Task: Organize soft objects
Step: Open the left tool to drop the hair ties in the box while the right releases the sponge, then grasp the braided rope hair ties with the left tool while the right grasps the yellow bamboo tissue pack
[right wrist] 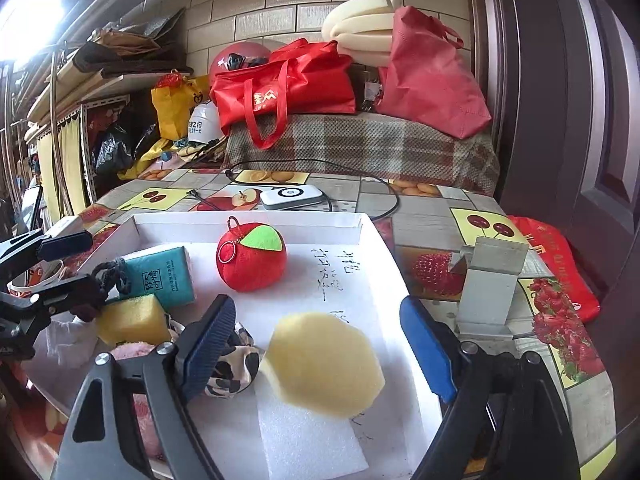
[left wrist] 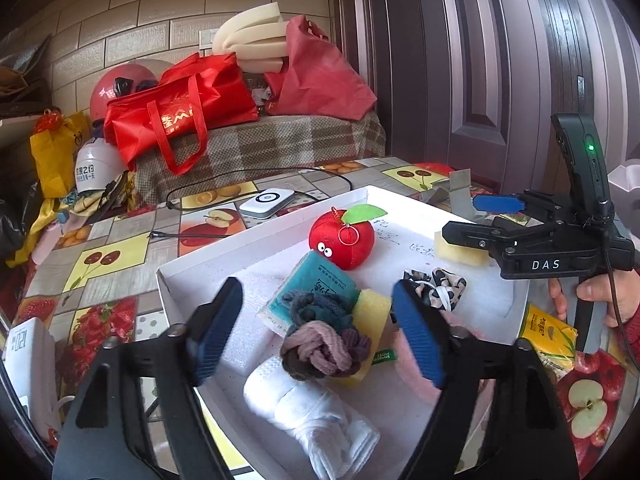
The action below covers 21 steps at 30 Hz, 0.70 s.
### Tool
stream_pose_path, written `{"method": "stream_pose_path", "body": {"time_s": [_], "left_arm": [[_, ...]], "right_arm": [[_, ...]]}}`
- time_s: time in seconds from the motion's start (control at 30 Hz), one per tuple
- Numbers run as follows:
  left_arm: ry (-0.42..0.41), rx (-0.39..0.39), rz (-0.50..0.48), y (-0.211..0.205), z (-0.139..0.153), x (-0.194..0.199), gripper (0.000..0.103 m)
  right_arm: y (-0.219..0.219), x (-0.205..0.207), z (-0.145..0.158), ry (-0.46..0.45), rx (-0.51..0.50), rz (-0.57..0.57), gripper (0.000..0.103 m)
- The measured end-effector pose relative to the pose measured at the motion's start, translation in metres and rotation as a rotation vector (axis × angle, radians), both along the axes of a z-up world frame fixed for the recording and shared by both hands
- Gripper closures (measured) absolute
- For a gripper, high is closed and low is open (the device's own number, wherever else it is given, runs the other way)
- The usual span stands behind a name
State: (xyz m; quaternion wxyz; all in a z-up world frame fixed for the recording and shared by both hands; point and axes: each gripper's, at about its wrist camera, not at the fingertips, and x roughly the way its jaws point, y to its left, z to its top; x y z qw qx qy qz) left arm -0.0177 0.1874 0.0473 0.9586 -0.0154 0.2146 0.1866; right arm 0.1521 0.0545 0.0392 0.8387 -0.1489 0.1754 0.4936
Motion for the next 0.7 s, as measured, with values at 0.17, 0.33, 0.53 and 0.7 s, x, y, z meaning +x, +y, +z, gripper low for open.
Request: {"method": "stream_pose_path", "body": {"time_s": [0.17, 0.33, 0.53, 0.7], "left_arm": [[-0.033, 0.005, 0.032, 0.002, 0.002, -0.007, 0.009], [-0.097, 0.014, 0.080, 0.004, 0.006, -0.020, 0.000], [-0.141, 0.035, 0.132, 0.003, 0.009, -0.031, 0.000], [-0.146, 0.019, 0.147, 0.001, 0.009, -0.037, 0.000]], "right_arm": [[-0.003, -0.001, 0.002, -0.016, 0.019, -0.027, 0.000], [-0.009, -0.004, 0.004, -0.045, 0.057, -0.054, 0.000], [-0.025, -0.008, 0.009, -0.061, 0.127, -0.085, 0.000], [-0.044, -0.015, 0.008, -0.042, 0.144, -0.116, 0.000]]}}
